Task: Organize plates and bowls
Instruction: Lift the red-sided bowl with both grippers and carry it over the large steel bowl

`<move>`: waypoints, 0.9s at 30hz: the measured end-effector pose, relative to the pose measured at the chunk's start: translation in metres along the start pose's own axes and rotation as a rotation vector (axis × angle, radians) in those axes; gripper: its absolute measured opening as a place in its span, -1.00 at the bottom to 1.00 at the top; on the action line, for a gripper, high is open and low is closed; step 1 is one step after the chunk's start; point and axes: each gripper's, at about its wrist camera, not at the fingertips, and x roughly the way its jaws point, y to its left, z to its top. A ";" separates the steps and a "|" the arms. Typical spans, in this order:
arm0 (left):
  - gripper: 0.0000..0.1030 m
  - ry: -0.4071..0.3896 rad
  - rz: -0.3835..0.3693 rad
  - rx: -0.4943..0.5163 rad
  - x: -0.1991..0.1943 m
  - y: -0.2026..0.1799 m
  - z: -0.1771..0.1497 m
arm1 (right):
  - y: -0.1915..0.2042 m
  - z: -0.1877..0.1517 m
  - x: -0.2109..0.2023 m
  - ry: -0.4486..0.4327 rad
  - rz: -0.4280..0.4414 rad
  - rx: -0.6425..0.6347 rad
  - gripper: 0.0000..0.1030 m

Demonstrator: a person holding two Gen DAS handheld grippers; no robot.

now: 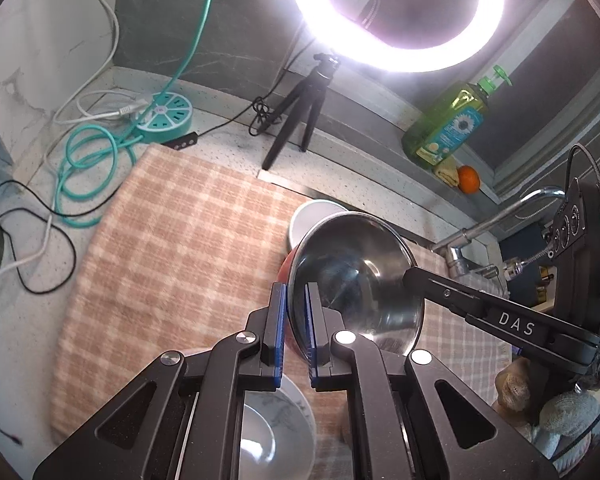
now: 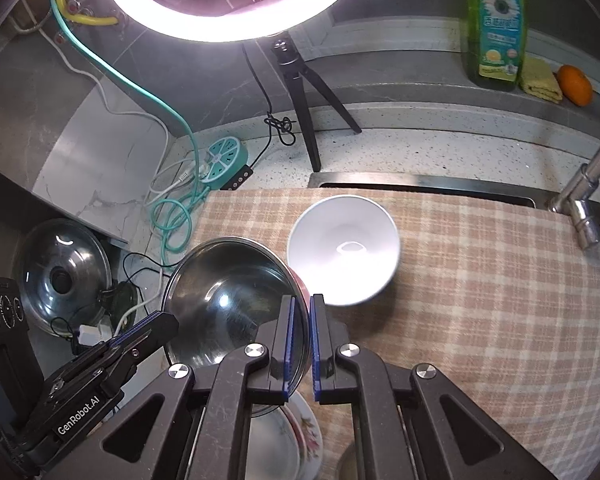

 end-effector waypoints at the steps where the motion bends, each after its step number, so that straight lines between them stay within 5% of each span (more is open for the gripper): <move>1: -0.86 0.000 -0.002 -0.002 -0.001 -0.004 -0.004 | -0.003 -0.003 -0.004 -0.001 0.000 -0.002 -0.86; 27: -0.86 0.039 -0.025 0.005 0.003 -0.075 -0.087 | -0.085 -0.078 -0.053 0.014 -0.002 0.020 -0.86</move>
